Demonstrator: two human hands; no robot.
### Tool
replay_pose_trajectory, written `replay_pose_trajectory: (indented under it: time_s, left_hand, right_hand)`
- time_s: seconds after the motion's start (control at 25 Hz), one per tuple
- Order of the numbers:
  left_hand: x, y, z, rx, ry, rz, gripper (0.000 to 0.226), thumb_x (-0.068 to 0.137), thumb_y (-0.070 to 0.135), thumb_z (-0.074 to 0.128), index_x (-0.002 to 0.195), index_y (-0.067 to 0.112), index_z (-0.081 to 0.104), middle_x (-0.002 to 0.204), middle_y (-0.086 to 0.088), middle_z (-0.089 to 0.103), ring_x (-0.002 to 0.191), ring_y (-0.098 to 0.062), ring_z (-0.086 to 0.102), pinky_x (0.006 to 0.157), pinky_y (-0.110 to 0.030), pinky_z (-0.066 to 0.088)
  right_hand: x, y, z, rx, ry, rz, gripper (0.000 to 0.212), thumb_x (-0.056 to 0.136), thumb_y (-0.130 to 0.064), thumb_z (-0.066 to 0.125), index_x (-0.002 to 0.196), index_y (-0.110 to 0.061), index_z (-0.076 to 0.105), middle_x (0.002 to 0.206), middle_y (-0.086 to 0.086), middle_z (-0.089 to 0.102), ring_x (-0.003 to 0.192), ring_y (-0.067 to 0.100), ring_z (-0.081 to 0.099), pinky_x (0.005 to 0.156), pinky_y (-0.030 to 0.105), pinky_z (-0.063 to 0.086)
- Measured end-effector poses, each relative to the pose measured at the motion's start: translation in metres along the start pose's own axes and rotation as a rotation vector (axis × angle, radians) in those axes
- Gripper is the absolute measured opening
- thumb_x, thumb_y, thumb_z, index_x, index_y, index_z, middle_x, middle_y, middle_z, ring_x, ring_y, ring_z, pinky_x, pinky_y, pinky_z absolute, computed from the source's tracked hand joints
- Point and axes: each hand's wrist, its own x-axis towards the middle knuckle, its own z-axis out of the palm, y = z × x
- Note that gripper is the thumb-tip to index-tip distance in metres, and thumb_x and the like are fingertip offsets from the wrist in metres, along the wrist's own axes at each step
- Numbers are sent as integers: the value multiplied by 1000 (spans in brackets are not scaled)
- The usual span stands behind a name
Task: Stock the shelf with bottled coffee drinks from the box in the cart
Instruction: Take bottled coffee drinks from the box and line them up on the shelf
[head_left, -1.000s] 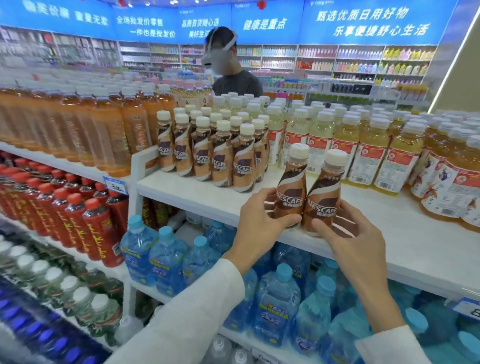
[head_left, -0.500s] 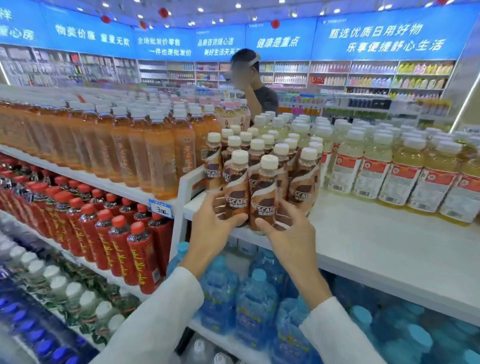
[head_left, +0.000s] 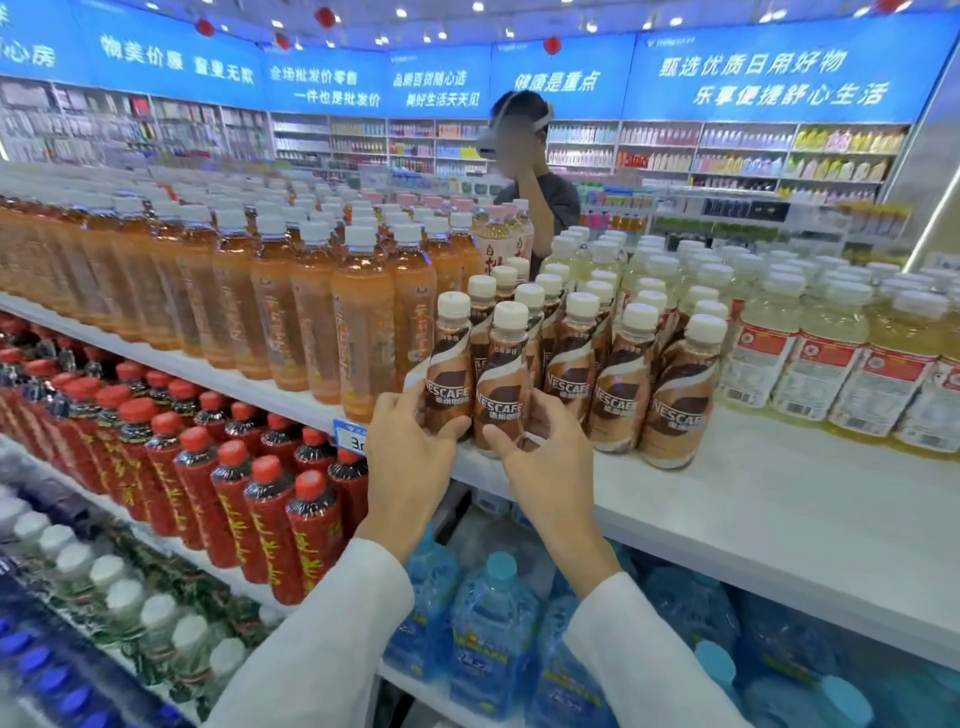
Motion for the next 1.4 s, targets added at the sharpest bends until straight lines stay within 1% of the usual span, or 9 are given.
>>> replay_pose_trajectory:
  time_s: [0.08,0.24,0.44,0.68,0.88,1.08,1.16,1.32,1.4]
  left_hand:
    - [4,0,3,20,18,-3,48,78,30,86,121,22,65,99,8,51,92,-12,55,80,-26,40]
    - [6,0,7,-126,8,-42,43,79,24,86,108,28,55,107,2,61,97,-17,63,88,-41,55]
    - [4,-5,12,-107,34,13,40,82,26,84,114,19,61,102,4,53,91,-18,63,84,-44,56]
    - [0,-6,14,-100,22,23,40,86,27,80,117,16,58,101,5,50,93,-18,60,84,-47,56]
    - [-8,-9,15,-116,7,45,47,90,27,75,130,18,53,113,4,51,100,-11,52,89,-31,49]
    - [-18,-4,16,-100,5,2,50,87,23,76,131,12,54,117,-2,53,108,-19,55,94,-35,48]
    - [-26,-2,13,-102,7,-1,48,88,22,76,130,13,55,117,0,54,110,-14,52,96,-32,46]
    - [-63,-8,-11,-121,-6,-90,44,93,31,71,133,22,55,122,10,55,108,-1,53,94,-20,46]
    - [-99,-20,-29,-62,30,-152,41,94,38,68,131,26,56,121,15,57,108,4,54,91,-11,45]
  right_hand:
    - [2,-2,3,-25,13,-2,59,80,-37,82,133,-26,57,121,-9,62,113,9,59,99,39,54]
    - [4,-5,6,-45,34,-1,59,80,-35,82,133,-26,56,122,-10,62,115,8,58,100,37,52]
    - [1,-6,8,-53,57,-12,57,81,-35,82,131,-26,56,120,-12,62,112,5,58,99,31,52]
    - [-3,-6,11,-78,75,-17,63,83,-37,80,139,-24,53,128,-8,61,118,8,57,103,36,52]
    - [-2,-5,11,-75,59,-7,67,83,-39,80,141,-25,51,130,-8,62,120,9,57,104,39,51]
    - [0,-3,9,-71,2,0,68,78,-38,83,137,-25,52,127,-6,61,118,12,59,102,41,53]
    - [-3,-4,6,-51,-20,-6,67,79,-36,82,137,-23,52,129,-5,59,119,13,57,103,40,51]
    - [-43,0,-9,29,-114,-53,58,89,-31,74,141,-28,48,129,-16,50,119,-7,48,100,14,40]
    - [-75,10,-14,70,-193,-105,47,92,-28,71,136,-27,53,125,-18,54,119,-5,51,99,14,40]
